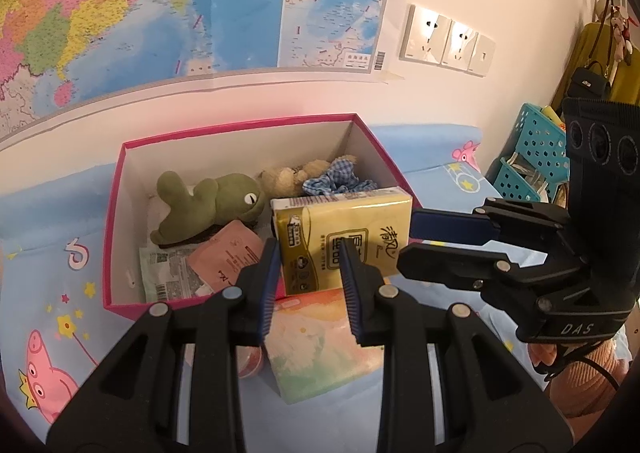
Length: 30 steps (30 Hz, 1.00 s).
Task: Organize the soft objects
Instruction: 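Lower the gold-and-cream pack into the pink box and open the right gripper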
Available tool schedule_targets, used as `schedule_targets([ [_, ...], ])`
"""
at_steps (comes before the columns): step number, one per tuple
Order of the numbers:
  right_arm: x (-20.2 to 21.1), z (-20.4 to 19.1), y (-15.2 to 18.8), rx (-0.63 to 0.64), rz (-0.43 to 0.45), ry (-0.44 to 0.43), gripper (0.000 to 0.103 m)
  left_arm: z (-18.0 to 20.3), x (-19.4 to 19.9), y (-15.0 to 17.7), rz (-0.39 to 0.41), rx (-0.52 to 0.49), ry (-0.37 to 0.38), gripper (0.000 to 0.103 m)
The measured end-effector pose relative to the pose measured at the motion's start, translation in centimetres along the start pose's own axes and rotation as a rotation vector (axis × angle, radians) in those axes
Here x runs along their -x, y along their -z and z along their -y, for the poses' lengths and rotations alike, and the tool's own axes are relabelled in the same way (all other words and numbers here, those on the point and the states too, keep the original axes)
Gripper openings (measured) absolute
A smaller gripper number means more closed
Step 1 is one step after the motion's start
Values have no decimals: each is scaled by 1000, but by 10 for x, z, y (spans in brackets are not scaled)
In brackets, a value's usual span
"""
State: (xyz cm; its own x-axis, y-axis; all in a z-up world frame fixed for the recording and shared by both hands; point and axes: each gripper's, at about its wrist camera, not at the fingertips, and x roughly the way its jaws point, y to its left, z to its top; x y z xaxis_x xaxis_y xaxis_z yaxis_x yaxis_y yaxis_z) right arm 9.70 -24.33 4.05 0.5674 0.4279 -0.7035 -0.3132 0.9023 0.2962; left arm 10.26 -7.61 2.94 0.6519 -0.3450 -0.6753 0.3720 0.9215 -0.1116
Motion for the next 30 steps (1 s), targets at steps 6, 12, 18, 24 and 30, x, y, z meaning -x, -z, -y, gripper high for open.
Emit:
schedule_targets([
  [6, -5, 2, -3, -8, -2, 6, 31, -2, -3, -2, -4, 4, -4, 31],
  [12, -8, 3, -4, -16, -2, 10, 31, -6, -9, -6, -11, 10, -4, 31],
  [18, -12, 4, -5, -19, -8, 15, 31, -9, -13, -8, -18, 12, -9, 31],
  [24, -16, 6, -6, -25, -11, 15, 31, -13, -17, -9, -22, 16, -13, 31],
  [30, -18, 4, -8, -28, -12, -33, 30, -13, -21, -10, -33, 22, 22, 25],
])
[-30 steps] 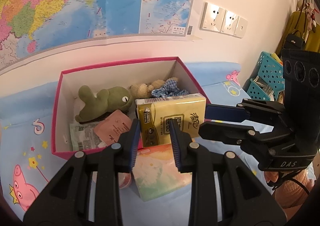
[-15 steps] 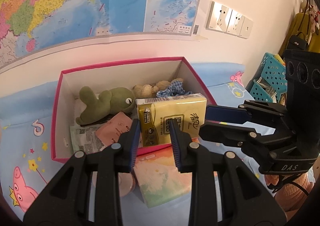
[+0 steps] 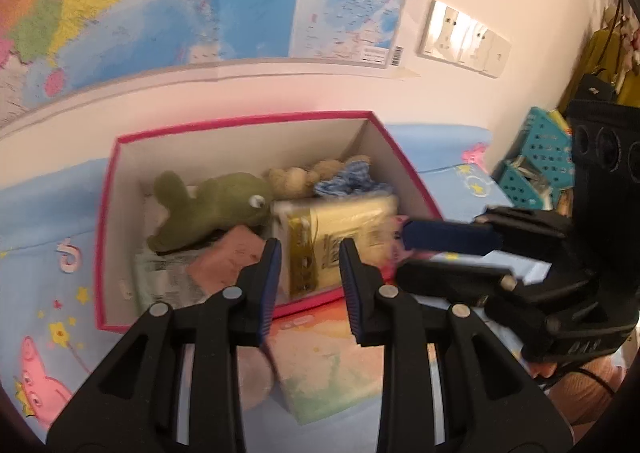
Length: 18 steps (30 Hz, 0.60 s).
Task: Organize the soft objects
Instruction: 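Lower the gold-and-cream pack into the pink box and open the right gripper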
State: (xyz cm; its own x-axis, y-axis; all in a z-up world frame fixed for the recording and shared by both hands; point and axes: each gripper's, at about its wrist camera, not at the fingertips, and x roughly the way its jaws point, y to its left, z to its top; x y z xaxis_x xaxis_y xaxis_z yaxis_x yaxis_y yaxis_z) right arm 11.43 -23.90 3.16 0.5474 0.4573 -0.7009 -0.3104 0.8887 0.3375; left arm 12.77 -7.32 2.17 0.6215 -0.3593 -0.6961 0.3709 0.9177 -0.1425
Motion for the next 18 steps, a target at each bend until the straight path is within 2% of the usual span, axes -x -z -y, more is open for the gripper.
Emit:
schedule_targets([
  [3, -5, -8, -1, 34, -5, 33, 29, 4, -2, -1, 4, -17, -36, 21],
  [5, -6, -6, -2, 26, -7, 27, 29, -1, -3, -2, -4, -1, -10, 21],
  [7, -8, -1, -1, 7, -14, 15, 29, -2, -4, -1, -5, 1, -17, 21],
  [18, 4, 26, 21, -69, -30, 63, 30, -9, -1, 7, -5, -1, -24, 26],
])
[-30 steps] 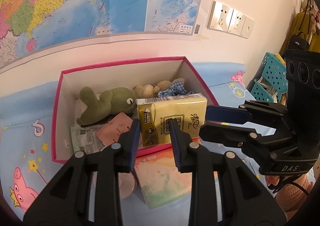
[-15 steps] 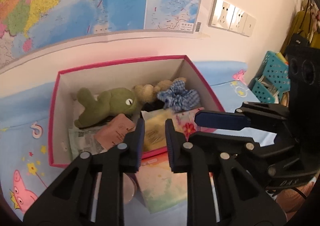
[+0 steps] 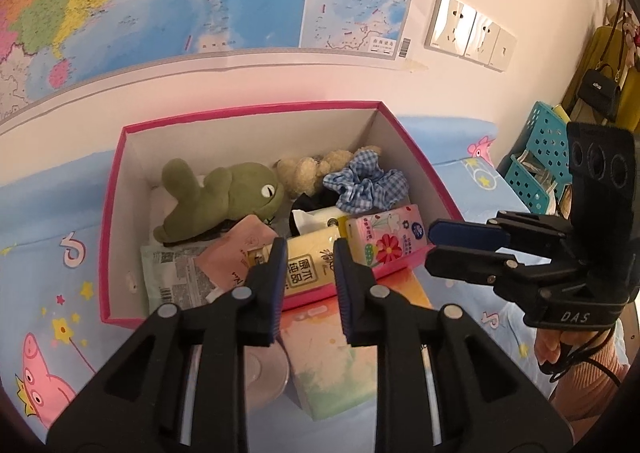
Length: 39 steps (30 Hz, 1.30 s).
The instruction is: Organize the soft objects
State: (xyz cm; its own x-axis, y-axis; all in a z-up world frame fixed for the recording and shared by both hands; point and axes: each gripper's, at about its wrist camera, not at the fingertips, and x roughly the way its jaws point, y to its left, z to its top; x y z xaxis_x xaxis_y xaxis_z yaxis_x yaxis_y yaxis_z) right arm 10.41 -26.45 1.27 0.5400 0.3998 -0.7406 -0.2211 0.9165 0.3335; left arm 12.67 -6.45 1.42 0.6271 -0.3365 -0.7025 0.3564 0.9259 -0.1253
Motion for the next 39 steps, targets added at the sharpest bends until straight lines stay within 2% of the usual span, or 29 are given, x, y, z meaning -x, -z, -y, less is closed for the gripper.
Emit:
schedule_targets([
  [4, 3, -1, 7, 0, -3, -2, 31, 5, 15, 7, 54, -21, -15, 47],
  [8, 8, -10, 13, 21, 7, -3, 37, 7, 33, 16, 105, -30, -32, 51],
  [10, 12, -15, 18, 37, 18, 6, 40, 8, 42, 24, 134, -26, -56, 66],
  [12, 15, -20, 21, 44, 29, 13, 47, 8, 51, 33, 156, -15, -70, 70],
  [14, 20, -27, 27, 60, 51, 38, 59, 6, 58, 41, 173, 3, -82, 75],
  [15, 21, -29, 29, 65, 58, 54, 62, 6, 62, 47, 183, 15, -92, 83],
  [19, 30, -43, 43, 102, 98, 109, 81, 6, 72, 68, 207, 41, -173, 101],
  [20, 33, -47, 47, 110, 108, 123, 86, 6, 73, 72, 208, 47, -188, 102],
  [27, 41, -67, 73, 143, 141, 225, 95, 3, 67, 96, 139, 116, -250, 102],
  [34, 44, -77, 89, 138, 121, 225, 95, 5, 72, 114, 128, 131, -274, 102],
  [39, 41, -83, 98, 146, 98, 214, 95, 8, 76, 121, 137, 122, -334, 102],
])
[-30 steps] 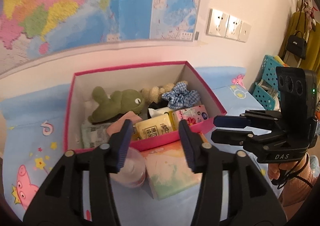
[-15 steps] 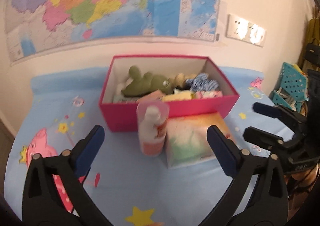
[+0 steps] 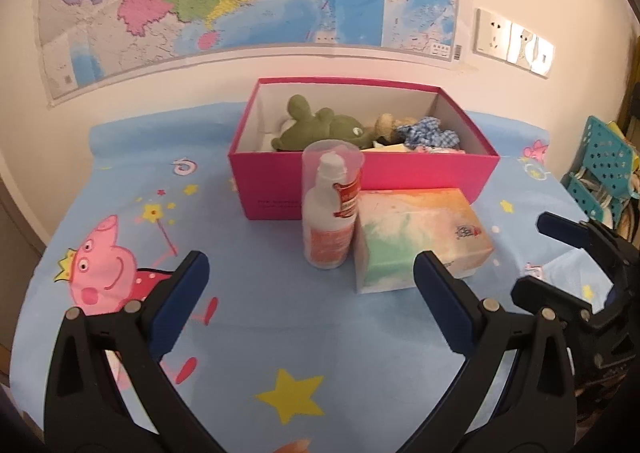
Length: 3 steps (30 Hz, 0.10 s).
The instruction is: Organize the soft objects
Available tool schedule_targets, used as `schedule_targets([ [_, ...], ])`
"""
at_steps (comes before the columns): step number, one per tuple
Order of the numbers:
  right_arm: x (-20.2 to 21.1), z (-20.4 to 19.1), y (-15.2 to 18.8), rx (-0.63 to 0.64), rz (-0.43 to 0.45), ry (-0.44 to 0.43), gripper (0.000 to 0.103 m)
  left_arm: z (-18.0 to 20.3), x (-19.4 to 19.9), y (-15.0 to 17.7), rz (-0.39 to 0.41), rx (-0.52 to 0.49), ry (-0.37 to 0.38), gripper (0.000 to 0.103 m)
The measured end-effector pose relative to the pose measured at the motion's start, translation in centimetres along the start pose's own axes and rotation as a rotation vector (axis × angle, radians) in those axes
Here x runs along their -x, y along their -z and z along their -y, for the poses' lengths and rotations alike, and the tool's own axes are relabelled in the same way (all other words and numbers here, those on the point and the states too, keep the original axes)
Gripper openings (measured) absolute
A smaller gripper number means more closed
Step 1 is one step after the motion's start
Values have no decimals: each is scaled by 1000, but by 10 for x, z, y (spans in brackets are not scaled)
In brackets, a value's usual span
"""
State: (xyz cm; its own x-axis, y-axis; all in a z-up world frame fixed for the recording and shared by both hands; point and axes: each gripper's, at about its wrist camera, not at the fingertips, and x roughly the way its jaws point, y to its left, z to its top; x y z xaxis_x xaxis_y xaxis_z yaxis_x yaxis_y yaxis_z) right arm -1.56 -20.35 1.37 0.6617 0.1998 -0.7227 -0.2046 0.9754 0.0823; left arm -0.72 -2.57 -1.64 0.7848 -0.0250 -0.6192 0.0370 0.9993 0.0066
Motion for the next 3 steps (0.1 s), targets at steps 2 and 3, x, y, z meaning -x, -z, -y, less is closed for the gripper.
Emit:
schedule_targets([
  [2, 0, 0, 4, 6, -10, 6, 95, -2, -2, 4, -10, 4, -2, 102],
  [3, -1, 3, 6, 10, -24, 6, 95, -3, -3, 6, -18, 6, -5, 102],
])
